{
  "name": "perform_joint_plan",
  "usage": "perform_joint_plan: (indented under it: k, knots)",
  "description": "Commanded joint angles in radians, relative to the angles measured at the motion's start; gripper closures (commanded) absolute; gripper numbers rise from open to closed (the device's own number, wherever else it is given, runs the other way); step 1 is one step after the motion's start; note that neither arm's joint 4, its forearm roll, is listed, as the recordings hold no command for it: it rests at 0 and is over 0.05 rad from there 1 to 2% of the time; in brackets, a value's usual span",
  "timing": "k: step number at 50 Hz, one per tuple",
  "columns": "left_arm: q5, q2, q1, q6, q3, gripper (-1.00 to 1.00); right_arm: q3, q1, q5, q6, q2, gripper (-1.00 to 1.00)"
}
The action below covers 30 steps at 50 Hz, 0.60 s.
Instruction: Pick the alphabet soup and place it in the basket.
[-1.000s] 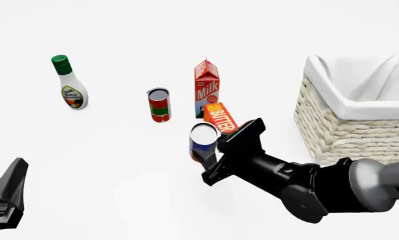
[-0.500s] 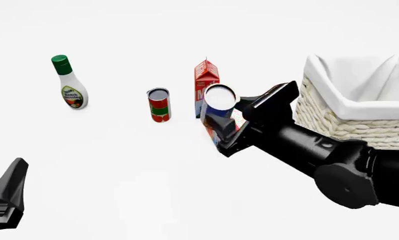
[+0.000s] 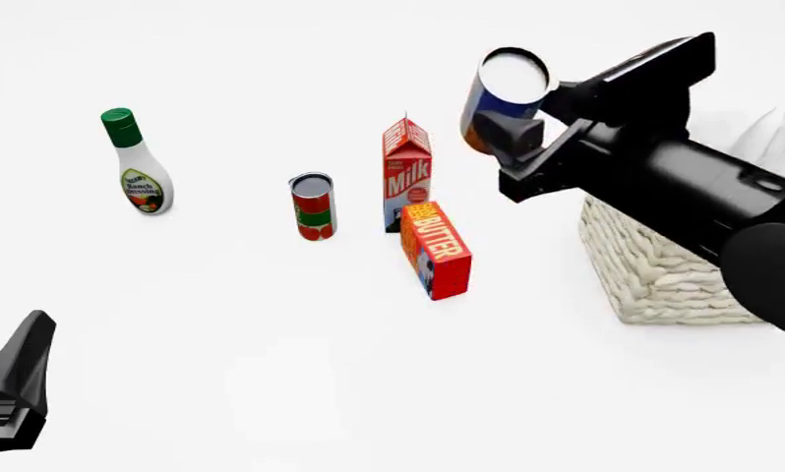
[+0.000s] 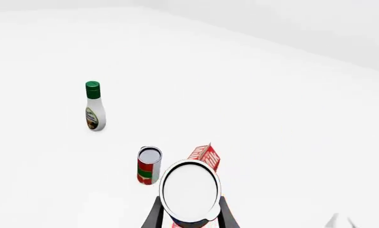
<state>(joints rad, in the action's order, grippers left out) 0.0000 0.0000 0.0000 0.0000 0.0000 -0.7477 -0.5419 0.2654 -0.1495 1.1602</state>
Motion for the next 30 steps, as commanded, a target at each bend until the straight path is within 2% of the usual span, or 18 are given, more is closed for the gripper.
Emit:
perform_joint_plan:
  k: [1,30]
  knots:
    - [0.0,0.0,0.0,0.0,0.0,-1.0,-0.073,0.075,-0.086,-0.004,-0.071,1.0]
    - [0.0,0.0,0.0,0.0,0.0,-1.0,-0.067,0.321,-0.189,-0.037,-0.182,1.0]
